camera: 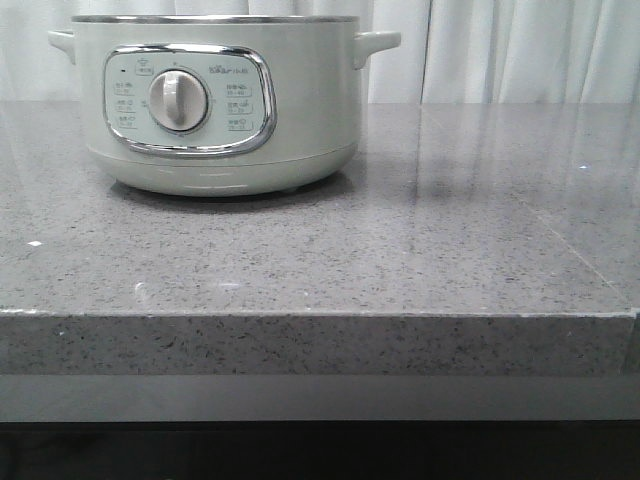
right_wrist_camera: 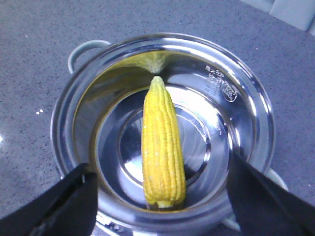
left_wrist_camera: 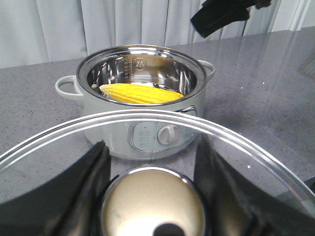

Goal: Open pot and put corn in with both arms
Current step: 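Lower the corn into the pot and open the right gripper, then lower the glass lid back onto the pot with the left gripper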

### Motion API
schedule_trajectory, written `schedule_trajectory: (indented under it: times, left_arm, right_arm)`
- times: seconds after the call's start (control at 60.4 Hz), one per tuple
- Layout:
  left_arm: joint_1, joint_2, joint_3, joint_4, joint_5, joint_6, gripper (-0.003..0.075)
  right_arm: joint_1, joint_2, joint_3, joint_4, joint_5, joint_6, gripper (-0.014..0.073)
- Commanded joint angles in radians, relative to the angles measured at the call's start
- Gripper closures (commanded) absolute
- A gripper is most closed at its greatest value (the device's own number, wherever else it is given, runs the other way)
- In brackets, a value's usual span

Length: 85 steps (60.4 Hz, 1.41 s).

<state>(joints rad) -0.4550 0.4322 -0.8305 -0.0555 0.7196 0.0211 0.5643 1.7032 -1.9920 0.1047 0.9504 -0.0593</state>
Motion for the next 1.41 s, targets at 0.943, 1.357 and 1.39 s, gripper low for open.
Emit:
schedule_trajectory:
  times: [0.943,1.357,1.39]
  left_arm:
    - [-0.003,0.002,-0.036,-0.008,-0.152,-0.007,0.0514]
    - [-0.003,0.002,-0.036,-0.008,-0.152,-0.007,0.0514]
    - [-0.003,0.002,-0.036,-0.008,-0.152,-0.007,0.0514]
  right_arm:
    - [0.0,-1.098,1.181,0.012,-0.44,0.002,0.0032]
    - [0.0,-1.13,1.197,0.012,-0.433,0.002,0.0032]
    - [0.0,-1.13,1.197,0.012,-0.434,0.002,0.0032]
